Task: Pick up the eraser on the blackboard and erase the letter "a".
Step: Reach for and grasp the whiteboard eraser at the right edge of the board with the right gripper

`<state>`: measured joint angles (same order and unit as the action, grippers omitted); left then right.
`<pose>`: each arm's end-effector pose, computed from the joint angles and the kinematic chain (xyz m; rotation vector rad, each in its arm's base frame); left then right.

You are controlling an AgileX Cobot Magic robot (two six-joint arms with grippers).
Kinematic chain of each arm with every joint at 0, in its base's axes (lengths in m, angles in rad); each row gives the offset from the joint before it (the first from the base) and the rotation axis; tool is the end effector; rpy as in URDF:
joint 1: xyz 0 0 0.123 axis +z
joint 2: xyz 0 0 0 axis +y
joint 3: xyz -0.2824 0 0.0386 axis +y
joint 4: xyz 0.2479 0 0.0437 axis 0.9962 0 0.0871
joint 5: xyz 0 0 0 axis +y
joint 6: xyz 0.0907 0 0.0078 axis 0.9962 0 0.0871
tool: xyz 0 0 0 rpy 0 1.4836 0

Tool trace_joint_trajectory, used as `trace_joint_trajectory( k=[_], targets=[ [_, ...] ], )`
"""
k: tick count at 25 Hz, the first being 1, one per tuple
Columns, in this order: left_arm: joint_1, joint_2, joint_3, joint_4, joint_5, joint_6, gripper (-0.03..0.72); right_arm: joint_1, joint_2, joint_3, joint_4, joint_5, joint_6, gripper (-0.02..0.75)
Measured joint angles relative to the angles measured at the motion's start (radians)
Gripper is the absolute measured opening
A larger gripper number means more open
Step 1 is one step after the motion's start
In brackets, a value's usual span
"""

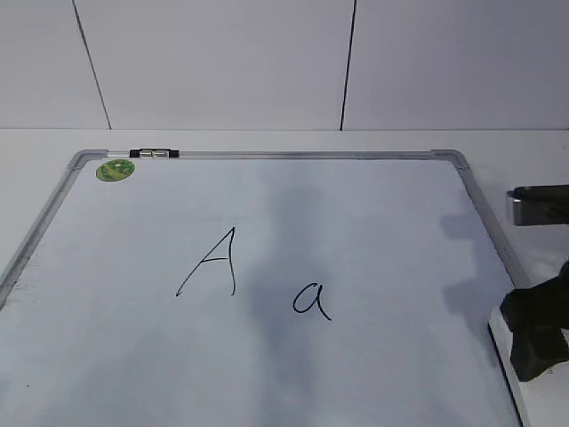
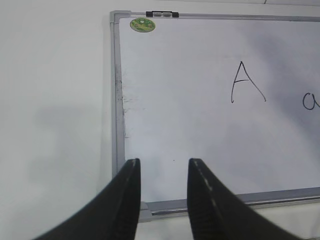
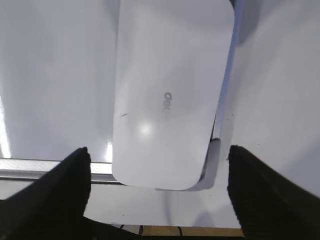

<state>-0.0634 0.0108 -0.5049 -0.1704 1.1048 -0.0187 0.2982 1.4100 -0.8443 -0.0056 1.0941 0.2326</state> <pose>-0.0072 -0.0134 0.2760 0.0586 2.0911 -0.2554 0.2155 0.0658 0.2209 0.1071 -3.1393 0.0083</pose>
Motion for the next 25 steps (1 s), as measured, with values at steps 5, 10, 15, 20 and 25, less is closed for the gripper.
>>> trace_joint_trajectory(
  k=[5, 10, 15, 20, 25],
  targets=[
    [0.000, 0.000, 0.000, 0.000, 0.000, 0.000, 0.246, 0.000, 0.033, 0.028, 0.013, -0.038, 0.021, 0.677],
    [0.000, 0.000, 0.000, 0.000, 0.000, 0.000, 0.246, 0.000, 0.034, 0.030, 0.000, -0.074, 0.050, 0.677],
    [0.000, 0.000, 0.000, 0.000, 0.000, 0.000, 0.248, 0.000, 0.034, 0.030, -0.046, -0.088, 0.086, 0.676],
    [0.000, 0.000, 0.000, 0.000, 0.000, 0.000, 0.248, 0.000, 0.034, 0.030, -0.068, -0.102, 0.110, 0.675],
    [0.000, 0.000, 0.000, 0.000, 0.000, 0.000, 0.249, 0.000, 0.036, 0.030, -0.071, -0.114, 0.120, 0.675]
  ],
)
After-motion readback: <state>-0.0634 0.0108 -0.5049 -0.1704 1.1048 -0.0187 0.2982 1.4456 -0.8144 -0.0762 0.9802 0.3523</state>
